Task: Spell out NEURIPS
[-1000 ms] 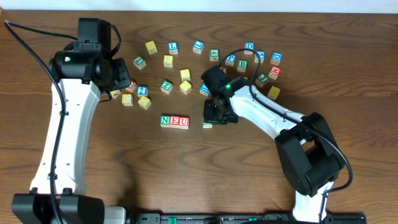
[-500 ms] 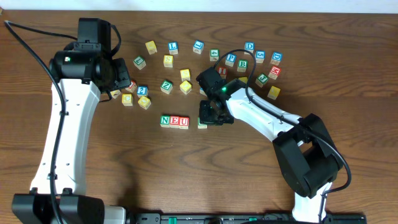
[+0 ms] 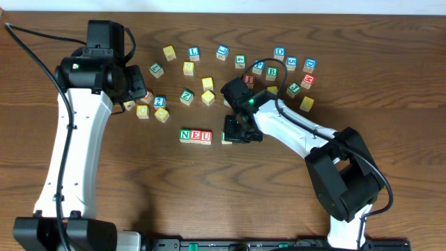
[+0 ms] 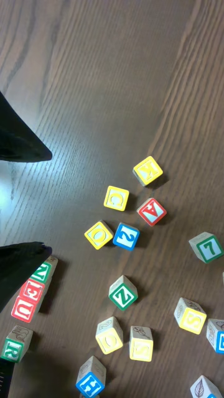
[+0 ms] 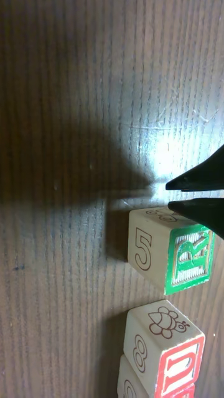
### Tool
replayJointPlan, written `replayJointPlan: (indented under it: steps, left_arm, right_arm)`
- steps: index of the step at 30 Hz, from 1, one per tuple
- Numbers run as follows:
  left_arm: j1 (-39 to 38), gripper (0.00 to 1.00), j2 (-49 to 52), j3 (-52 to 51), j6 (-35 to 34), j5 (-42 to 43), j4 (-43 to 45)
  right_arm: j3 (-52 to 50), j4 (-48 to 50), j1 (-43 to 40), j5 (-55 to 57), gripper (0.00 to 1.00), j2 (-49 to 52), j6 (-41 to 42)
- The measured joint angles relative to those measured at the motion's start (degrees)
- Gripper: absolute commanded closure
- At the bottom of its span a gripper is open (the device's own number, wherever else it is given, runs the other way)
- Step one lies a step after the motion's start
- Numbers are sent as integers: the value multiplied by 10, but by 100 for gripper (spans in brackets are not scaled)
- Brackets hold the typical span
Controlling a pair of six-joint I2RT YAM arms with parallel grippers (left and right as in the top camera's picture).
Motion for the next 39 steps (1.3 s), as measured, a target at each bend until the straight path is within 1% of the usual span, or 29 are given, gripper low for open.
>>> replayJointPlan:
  steps: [28,39]
  left_arm:
    - [0,58,0,0,0,0,0]
    - [0,58,0,0,0,0,0]
  right_arm:
    - [-1,32,1,-19,99,15,0]
    - [-1,49,22,-21,99,16,0]
